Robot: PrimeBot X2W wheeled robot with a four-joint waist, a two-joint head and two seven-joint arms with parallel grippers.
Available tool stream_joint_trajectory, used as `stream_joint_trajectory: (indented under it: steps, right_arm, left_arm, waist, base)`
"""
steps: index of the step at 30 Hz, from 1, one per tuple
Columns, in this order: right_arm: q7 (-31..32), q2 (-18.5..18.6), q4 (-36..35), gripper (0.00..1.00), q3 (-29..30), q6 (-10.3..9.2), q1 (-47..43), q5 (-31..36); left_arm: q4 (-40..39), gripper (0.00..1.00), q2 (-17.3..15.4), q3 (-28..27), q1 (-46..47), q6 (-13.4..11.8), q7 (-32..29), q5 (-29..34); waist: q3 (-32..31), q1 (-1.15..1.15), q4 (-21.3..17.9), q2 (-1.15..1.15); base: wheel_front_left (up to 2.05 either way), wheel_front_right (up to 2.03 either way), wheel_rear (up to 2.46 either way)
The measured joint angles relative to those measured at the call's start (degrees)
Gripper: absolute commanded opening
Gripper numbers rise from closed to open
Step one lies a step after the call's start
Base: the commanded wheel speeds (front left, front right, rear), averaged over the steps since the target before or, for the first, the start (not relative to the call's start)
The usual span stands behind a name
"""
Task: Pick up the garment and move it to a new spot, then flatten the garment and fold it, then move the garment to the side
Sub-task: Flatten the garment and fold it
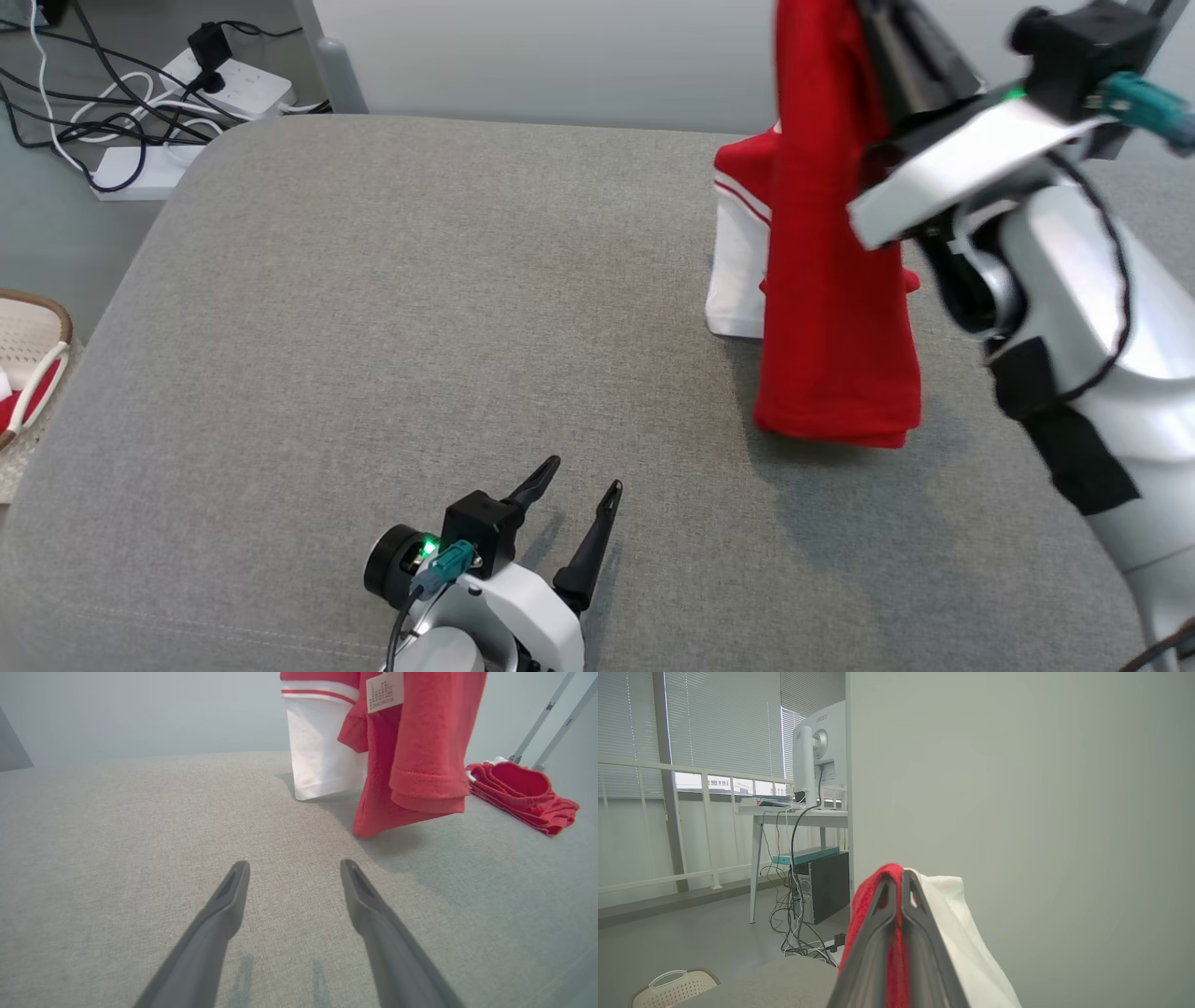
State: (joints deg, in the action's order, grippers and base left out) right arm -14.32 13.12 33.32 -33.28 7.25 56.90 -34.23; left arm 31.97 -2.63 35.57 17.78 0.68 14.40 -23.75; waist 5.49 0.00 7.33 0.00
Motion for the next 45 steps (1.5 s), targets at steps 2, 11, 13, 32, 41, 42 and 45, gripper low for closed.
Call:
stream_joint_trajectory:
  steps: [2, 11, 13, 32, 41, 42, 45]
  right_arm:
    - [0.0, -1.97, 1.15, 0.0, -1.76, 0.0, 1.25, 0.0]
    - [-0.14, -5.73, 4.64, 0.0, 5.65, 0.01, 9.87, 1.02]
    - [-0.35, -5.25, 7.6, 0.0, 6.68, 0.01, 9.38, 2.57]
    - [0.18, 2.03, 28.87, 1.0, 3.32, 0.01, -12.9, -2.13]
    - [0.1, 3.04, 22.67, 1.0, 5.21, 0.0, -13.18, -2.48]
    - [0.1, 2.9, 21.92, 1.0, 5.31, 0.0, -13.38, -2.44]
    - [0.1, 2.02, 20.15, 1.0, 5.7, 0.0, -14.73, -2.13]
  left_arm:
    - [-0.08, 1.0, 0.02, 0.56, 0.02, 0.0, 0.0, -0.18]
    - [0.33, 1.0, -0.03, 1.44, 0.01, -0.25, 0.0, -0.65]
    - [0.36, 1.0, -0.04, 1.23, -0.01, -0.26, 0.0, -0.65]
    - [0.81, 1.0, 0.0, -1.52, 0.52, -0.24, 0.0, 0.76]
    - [6.34, 1.0, 0.09, -7.84, 8.72, -0.25, 0.01, 4.38]
    - [7.99, 1.0, 0.1, -8.57, 10.08, -0.25, 0.01, 4.58]
    - [12.59, 1.0, -0.09, -10.87, 13.42, -0.25, 0.0, 4.57]
  waist:
    - [-0.01, 0.0, 0.35, 0.0]
    - [-0.18, 0.0, 3.95, 0.0]
    - [-0.25, 0.0, 4.2, 0.0]
    - [3.13, 0.0, -0.91, 0.0]
    - [4.21, 0.0, -5.64, 0.0]
    - [4.48, 0.0, -6.25, 0.0]
    - [5.36, 0.0, -8.03, 0.0]
  base:
    - [0.0, 0.0, 0.0]
    - [0.0, 0.0, 0.0]
    - [0.0, 0.0, 0.0]
    - [0.0, 0.0, 0.0]
    - [0.0, 0.0, 0.0]
    - [0.0, 0.0, 0.0]
    - [0.0, 0.0, 0.0]
